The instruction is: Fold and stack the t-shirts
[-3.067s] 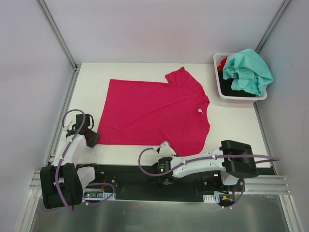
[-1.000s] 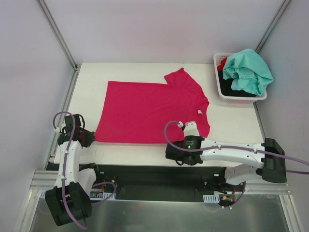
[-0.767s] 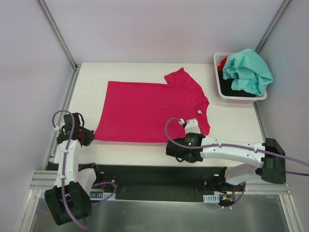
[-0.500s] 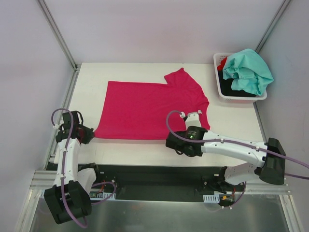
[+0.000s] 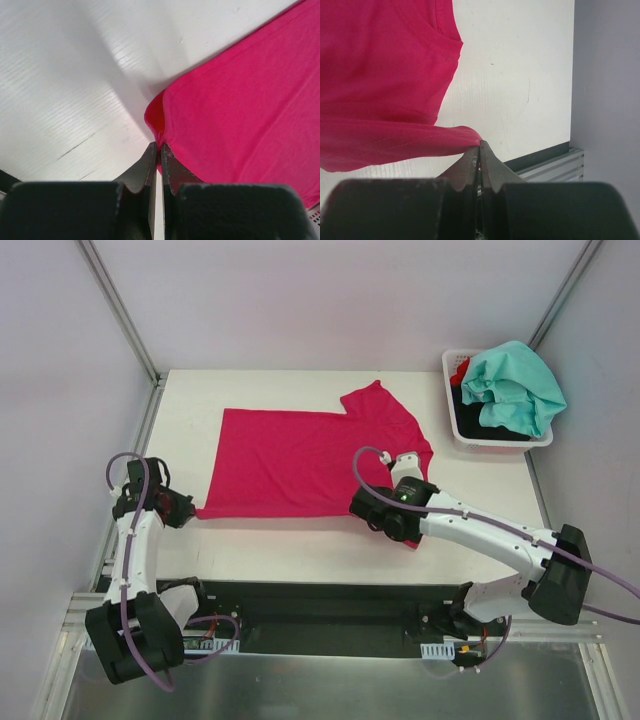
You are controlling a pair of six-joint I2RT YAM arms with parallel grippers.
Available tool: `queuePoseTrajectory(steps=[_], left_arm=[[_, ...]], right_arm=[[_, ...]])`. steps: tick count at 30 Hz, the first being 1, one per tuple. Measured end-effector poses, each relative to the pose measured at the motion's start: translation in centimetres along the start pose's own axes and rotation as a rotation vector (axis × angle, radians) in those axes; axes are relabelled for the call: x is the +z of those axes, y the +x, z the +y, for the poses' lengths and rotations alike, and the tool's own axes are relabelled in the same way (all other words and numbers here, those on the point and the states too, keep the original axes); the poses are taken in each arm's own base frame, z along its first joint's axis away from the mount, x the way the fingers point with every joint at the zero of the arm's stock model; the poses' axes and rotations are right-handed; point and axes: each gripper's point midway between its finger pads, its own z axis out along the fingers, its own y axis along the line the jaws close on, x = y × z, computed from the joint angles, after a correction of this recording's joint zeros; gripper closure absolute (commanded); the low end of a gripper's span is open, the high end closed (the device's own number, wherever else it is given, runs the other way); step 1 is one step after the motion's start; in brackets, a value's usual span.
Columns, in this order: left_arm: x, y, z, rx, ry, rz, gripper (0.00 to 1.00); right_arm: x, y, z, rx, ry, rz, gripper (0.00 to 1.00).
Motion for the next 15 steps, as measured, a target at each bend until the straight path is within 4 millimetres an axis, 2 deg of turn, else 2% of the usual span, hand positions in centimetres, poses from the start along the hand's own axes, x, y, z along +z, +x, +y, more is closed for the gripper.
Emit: queuePoseTrajectory(steps=[7, 15], left_arm=[[-0.2, -1.6, -2.1, 0.002, 0.023, -0.008, 1.00], [0.0, -2.7, -4.0, 0.003, 0.044, 0.003, 1.00]], right_arm=[[0.4, -1.5, -0.5, -0.033, 0.019, 0.021, 0.96], [1.2, -1.9, 0.8, -0.093, 0.004, 0.048, 0.97]])
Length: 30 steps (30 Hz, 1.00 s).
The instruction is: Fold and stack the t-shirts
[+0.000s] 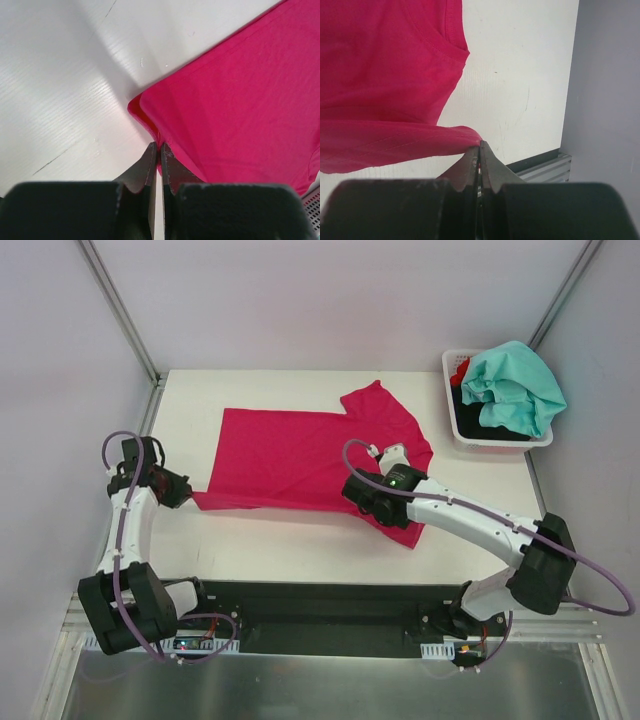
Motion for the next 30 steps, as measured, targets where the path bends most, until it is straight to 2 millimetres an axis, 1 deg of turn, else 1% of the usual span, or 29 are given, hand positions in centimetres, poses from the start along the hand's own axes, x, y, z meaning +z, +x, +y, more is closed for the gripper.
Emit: queuePoseTrajectory(steps=[6, 13, 18, 25, 30], left_arm=[[0.4, -1.1, -1.6, 0.001, 0.011, 0.007, 1.00], [1.6, -2.1, -3.1, 0.001, 0.005, 0.030, 1.00], [2.3, -1.9, -4.3, 0.027, 0.007, 0.049, 1.00], [3.2, -1.0, -6.7, 0.087, 0.017, 0.074, 1.00], [4.1, -0.2, -8.2, 0.121, 0.019, 0.096, 1.00]], right_arm=[[0.7, -0.2, 1.0, -0.015, -0.017, 0.018, 0.98], [2.0, -0.9, 0.8, 0.004, -0.023, 0.041, 0.99], [3.2, -1.4, 0.9, -0.015, -0.012, 0.069, 0.99], [4.3, -3.6, 0.8, -0.019, -0.025, 0.087, 0.99], [5.2, -4.7, 0.6, -0.031, -0.025, 0.104, 0.99]])
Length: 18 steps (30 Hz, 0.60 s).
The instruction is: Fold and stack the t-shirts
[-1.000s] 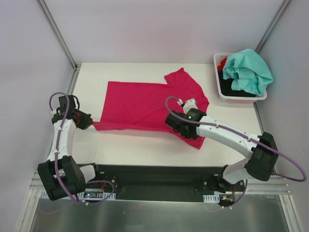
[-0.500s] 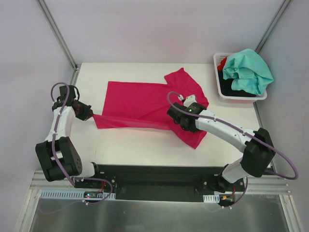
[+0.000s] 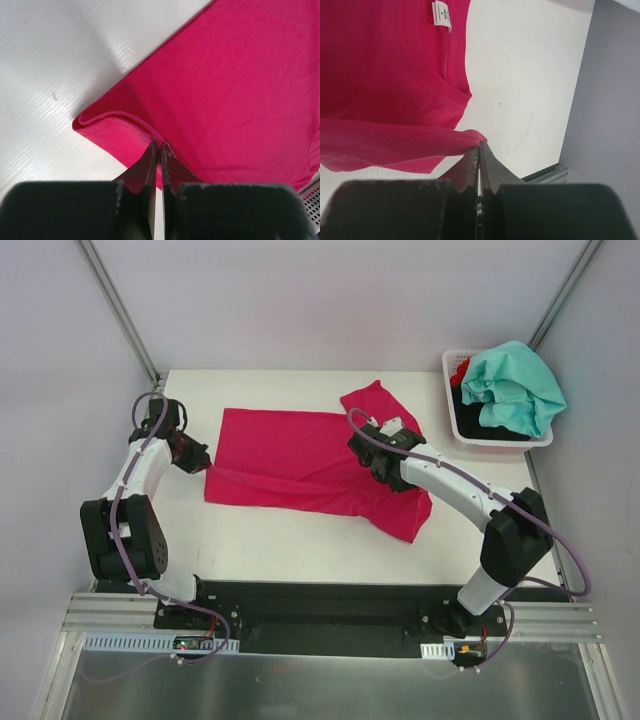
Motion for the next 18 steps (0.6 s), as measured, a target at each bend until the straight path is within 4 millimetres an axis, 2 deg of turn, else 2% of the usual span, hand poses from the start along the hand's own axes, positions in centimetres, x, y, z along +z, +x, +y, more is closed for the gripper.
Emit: queuePoseTrajectory(steps=[6, 18], left_arm=[[1.0, 0.3, -0.7, 0.021, -0.018, 0.011, 1.00], [1.2, -0.2, -1.4, 0.027, -0.013, 0.004, 1.00]], right_arm=[[1.1, -0.7, 0.5, -0.017, -0.015, 0.033, 0.99], [2.5, -1.5, 2.6, -0.056, -0.040, 0.060, 0.99]])
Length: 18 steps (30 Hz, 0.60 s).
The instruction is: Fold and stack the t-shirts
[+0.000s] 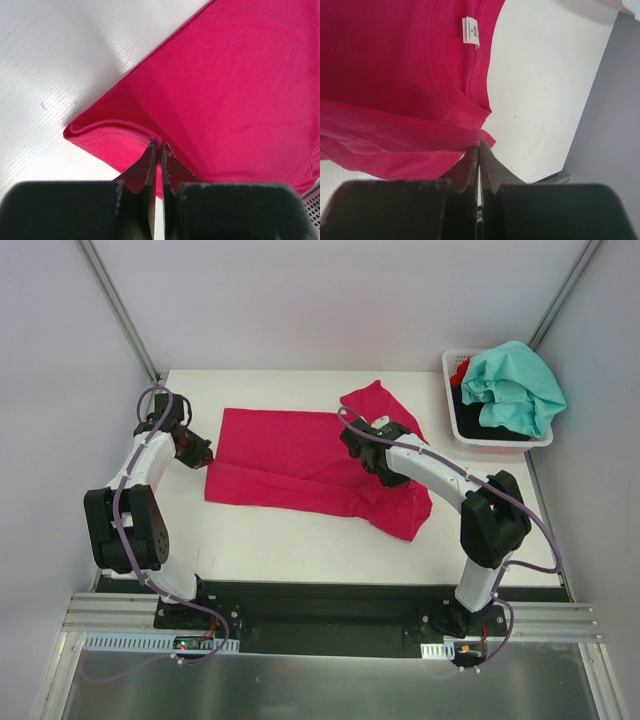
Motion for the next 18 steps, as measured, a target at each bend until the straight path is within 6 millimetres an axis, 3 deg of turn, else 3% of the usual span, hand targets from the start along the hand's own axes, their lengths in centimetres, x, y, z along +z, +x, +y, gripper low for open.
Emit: queuePoseTrajectory(steps=[18], left_arm=[[1.8, 0.0, -1.1, 0.016, -0.017, 0.026, 1.00]], right_arm=[[2.1, -2.3, -0.5, 0.008, 0.013, 0.024, 0.99]])
